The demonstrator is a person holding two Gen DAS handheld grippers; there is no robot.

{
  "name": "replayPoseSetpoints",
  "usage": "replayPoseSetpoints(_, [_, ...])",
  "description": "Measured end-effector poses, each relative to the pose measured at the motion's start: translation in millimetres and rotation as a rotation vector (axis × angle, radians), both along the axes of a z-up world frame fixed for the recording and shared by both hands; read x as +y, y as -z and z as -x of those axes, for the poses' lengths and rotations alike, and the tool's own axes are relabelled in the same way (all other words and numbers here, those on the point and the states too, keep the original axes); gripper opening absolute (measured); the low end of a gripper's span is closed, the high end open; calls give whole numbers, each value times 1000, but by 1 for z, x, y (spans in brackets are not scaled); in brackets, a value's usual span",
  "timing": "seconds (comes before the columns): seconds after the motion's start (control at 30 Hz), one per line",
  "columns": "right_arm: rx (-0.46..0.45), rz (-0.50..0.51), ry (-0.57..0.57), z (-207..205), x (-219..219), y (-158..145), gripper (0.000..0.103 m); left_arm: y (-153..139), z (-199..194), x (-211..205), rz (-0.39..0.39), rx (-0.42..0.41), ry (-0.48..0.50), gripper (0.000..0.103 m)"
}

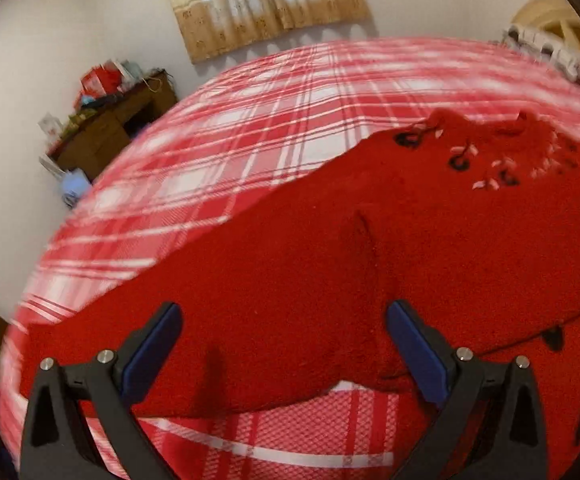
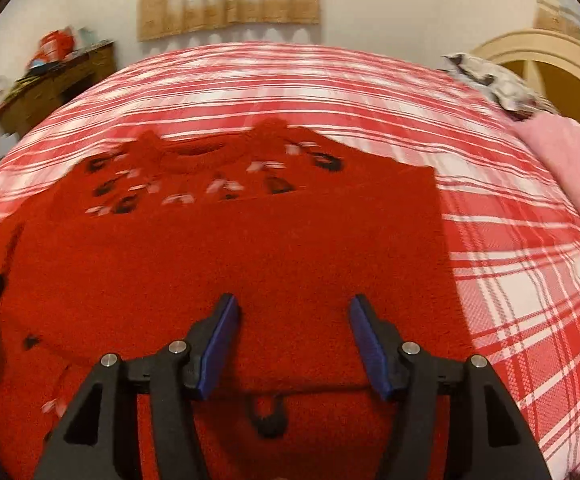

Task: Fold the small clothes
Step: 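Move the left gripper to the other sleeve cuff, then grasp the sleeve cuff with the left gripper and lift it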

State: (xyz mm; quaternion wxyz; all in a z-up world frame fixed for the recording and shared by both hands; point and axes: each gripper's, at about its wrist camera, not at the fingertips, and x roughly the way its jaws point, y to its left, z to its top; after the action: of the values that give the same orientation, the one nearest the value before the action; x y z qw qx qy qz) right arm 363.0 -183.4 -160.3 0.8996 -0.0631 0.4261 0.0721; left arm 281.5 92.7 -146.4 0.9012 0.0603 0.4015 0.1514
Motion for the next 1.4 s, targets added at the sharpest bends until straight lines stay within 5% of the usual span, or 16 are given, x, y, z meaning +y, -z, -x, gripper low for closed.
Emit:
replayPoseSetpoints(0.13, [1,41,-52,3,15,11,75,0,6,11,73,-14,-8,103])
replayPoseSetpoints(0.57, [-37,16,-41,12,12,13,78,-7,47,44,137,-21,-21,103])
replayPoseSetpoints(0.97, [-43,-19,-41,13,7,12,80,3,117,130,177,-32,-254,103])
replayPoseSetpoints(1.4, [-44,-29,-43,12,6,12,80,6,161,239,436,-168,-525,88])
